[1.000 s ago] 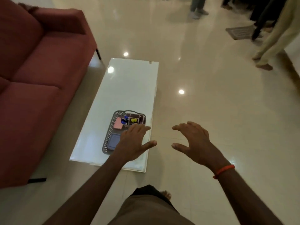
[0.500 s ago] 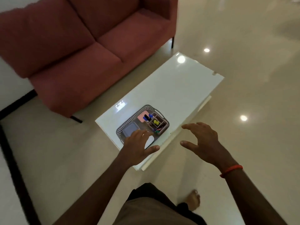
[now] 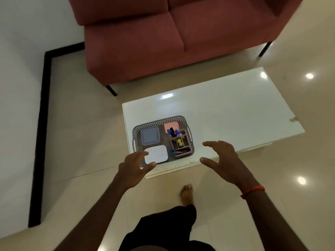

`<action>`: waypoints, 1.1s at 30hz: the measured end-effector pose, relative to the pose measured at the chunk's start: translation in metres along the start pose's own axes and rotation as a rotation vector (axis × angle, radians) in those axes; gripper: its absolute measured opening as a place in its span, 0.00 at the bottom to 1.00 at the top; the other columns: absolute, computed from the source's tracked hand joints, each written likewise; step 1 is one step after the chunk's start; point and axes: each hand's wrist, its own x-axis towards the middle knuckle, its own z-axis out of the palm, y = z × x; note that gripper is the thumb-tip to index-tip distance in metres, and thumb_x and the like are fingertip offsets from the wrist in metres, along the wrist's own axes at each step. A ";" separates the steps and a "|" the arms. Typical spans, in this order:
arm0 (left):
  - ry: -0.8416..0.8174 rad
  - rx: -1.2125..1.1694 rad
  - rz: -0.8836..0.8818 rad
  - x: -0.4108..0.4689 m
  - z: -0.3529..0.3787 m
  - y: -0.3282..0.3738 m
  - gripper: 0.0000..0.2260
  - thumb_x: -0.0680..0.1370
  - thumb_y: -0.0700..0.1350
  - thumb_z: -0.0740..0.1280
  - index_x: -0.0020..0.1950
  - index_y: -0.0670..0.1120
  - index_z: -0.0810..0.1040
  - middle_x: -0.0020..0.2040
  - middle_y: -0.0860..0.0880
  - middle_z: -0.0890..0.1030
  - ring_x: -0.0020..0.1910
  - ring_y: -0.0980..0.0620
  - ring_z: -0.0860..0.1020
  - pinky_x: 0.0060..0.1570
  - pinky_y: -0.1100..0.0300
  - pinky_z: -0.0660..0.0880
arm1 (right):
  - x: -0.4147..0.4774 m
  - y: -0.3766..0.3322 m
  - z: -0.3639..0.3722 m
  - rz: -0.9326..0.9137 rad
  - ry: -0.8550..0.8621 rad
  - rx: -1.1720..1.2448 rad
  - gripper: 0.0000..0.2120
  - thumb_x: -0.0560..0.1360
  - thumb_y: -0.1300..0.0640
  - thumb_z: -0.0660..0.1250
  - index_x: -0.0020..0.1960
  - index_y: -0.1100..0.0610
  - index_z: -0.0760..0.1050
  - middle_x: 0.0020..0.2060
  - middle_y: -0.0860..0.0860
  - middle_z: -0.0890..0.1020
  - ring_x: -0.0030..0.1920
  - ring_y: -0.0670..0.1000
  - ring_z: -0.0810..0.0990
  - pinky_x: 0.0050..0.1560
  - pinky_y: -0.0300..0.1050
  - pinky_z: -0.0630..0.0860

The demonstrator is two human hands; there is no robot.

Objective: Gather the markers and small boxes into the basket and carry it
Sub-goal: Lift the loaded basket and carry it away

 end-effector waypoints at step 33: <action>0.636 -0.758 -0.702 0.202 0.158 -0.097 0.24 0.73 0.60 0.74 0.66 0.57 0.72 0.53 0.48 0.84 0.51 0.44 0.83 0.56 0.43 0.80 | 0.283 0.152 0.161 0.193 -0.117 0.477 0.10 0.81 0.56 0.63 0.51 0.54 0.83 0.44 0.54 0.86 0.47 0.58 0.85 0.54 0.59 0.82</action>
